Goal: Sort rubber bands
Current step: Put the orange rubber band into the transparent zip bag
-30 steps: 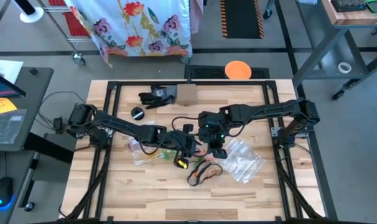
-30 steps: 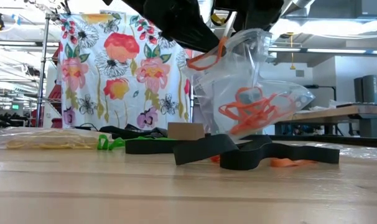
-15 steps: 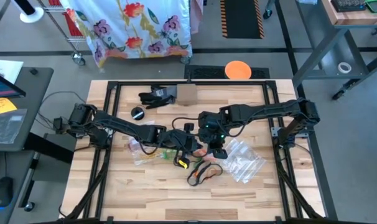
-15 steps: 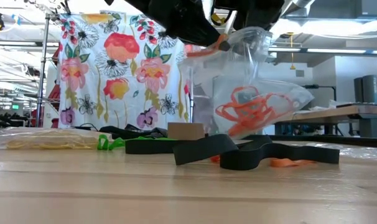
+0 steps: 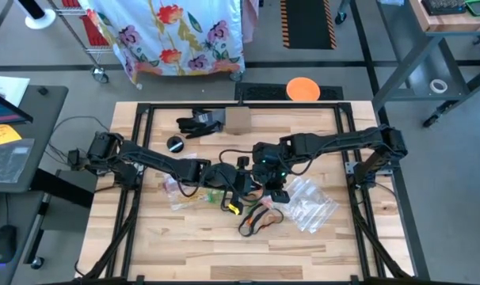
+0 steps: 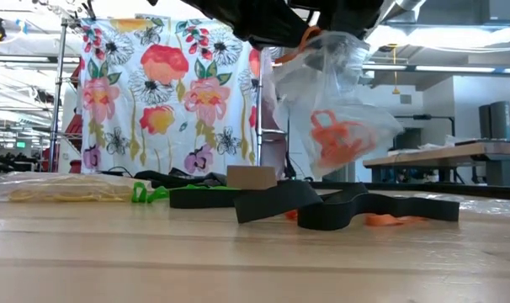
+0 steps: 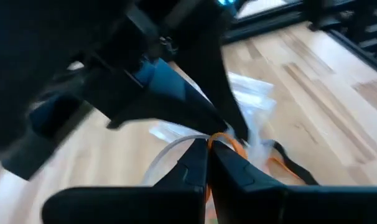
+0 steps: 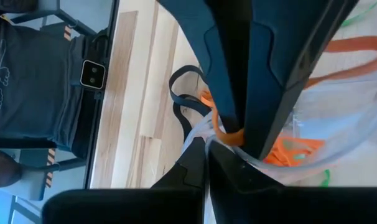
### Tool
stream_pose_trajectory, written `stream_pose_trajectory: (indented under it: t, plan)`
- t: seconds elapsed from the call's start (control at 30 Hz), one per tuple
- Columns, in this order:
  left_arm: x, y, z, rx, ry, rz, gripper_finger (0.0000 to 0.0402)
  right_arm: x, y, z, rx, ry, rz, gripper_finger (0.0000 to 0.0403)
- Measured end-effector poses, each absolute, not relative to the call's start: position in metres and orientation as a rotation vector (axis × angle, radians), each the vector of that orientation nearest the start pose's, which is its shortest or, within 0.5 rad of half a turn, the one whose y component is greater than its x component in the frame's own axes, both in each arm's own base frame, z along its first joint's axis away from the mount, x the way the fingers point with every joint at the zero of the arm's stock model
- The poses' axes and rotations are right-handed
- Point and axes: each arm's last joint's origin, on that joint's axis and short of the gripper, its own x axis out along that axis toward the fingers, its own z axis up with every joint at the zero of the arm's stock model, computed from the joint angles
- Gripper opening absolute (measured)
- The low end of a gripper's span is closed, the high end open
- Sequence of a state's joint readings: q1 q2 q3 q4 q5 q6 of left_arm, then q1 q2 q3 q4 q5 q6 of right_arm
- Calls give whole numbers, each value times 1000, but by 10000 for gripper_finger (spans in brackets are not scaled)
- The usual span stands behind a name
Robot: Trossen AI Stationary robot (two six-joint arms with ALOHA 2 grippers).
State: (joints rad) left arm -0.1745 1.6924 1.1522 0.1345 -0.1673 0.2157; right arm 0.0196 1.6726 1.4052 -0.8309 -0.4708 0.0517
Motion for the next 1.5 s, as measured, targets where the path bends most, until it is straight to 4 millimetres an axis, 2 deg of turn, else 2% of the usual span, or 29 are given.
stream_pose_trajectory:
  t: [0.13,0.4,0.9,1.03,1.13,1.23,1.5]
  plan:
    - [374,-63,248,259,449,-117,1,339,20,275,301,1119,405,5]
    - [371,-63,243,219,516,-125,0,339,18,275,354,1136,364,5]
    - [369,-51,223,-6,687,-318,0,342,14,275,397,1116,333,5]
    - [372,-55,221,-7,651,-457,0,342,14,275,398,1112,337,5]
    - [375,-59,227,50,556,-527,0,342,13,275,402,1112,337,5]
    - [379,-58,232,81,500,-444,0,342,12,276,402,1113,336,5]
    - [381,-51,231,162,508,-224,0,342,13,276,399,1114,338,5]
